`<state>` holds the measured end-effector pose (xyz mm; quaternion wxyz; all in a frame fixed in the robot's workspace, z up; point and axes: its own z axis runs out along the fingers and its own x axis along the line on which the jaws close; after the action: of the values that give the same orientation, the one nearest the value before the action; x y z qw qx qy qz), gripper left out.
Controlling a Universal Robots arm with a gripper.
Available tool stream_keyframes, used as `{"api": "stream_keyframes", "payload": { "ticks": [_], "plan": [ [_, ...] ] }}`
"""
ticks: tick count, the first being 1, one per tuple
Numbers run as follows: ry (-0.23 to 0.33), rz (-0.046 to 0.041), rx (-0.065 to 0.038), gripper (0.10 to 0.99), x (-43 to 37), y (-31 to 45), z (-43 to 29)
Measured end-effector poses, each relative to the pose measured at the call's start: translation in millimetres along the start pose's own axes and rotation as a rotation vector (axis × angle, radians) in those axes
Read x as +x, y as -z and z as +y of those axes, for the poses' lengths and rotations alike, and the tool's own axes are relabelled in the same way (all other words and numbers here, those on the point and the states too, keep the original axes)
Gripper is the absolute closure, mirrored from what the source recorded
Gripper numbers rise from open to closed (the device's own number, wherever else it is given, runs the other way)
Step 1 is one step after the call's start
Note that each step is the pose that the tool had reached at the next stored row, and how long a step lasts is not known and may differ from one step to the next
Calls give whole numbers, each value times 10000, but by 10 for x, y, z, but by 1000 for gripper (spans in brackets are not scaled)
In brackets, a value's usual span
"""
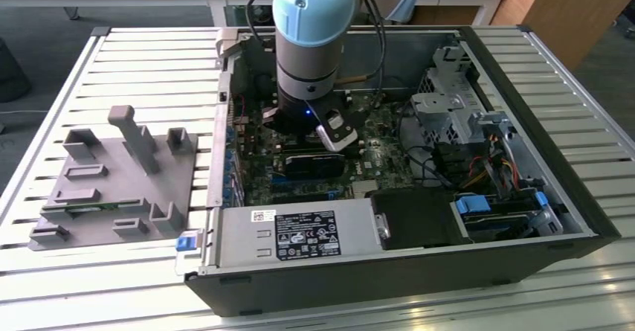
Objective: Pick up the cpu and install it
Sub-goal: 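Install the second cpu locking lever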
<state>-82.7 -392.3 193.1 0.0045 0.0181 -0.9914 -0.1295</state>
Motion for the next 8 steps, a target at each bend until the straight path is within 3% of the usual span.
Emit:
{"api": "stream_keyframes", "payload": {
  "ticks": [8],
  "plan": [
    [0, 0, 16, 980, 3, -26, 35]
  ]
}}
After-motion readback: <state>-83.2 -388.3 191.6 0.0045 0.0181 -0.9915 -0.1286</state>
